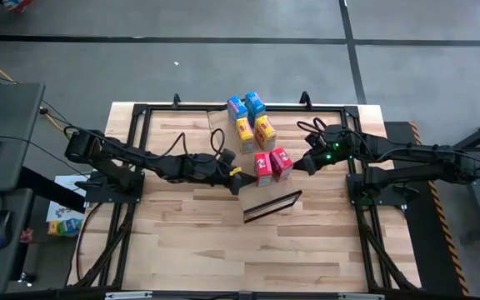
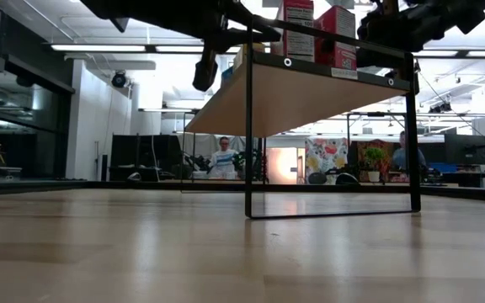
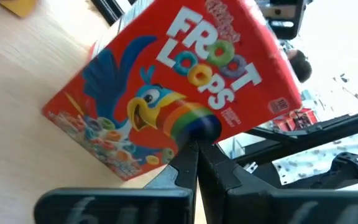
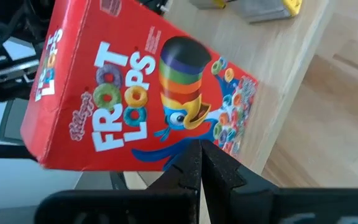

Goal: Stack cereal on shelf
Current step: Adjust the red cereal boxes on the shelf

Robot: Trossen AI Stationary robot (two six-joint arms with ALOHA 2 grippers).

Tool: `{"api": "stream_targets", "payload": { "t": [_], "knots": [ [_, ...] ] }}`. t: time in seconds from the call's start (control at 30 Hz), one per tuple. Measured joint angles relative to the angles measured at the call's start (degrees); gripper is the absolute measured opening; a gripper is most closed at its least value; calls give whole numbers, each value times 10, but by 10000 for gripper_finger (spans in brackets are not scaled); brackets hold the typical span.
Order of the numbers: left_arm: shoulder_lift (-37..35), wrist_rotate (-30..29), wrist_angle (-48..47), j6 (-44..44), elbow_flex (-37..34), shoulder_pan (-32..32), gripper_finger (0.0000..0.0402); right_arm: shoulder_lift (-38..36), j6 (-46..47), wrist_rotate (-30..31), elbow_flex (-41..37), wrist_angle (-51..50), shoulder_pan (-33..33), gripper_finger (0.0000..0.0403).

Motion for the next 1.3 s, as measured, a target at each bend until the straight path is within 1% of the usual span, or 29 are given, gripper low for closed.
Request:
{"api": "stream_targets", "payload": {
  "t": [0.57, 0.77, 1.07, 1.2, 1.3],
  "knots": [
    [3, 3, 26, 10, 0, 1, 0, 0, 12, 13, 0, 0, 0, 0],
    [3, 1, 29, 0, 0, 5, 0, 0, 21, 37, 0, 0, 0, 0],
    [3, 2, 32, -1, 0, 7, 0, 0, 32, 48, 0, 0, 0, 0],
    [3, 21, 54, -4, 0, 7, 0, 0, 40, 57, 0, 0, 0, 0],
    [3, 28, 51, -15, 0, 7, 0, 0, 42, 57, 0, 1, 0, 0]
  ]
}}
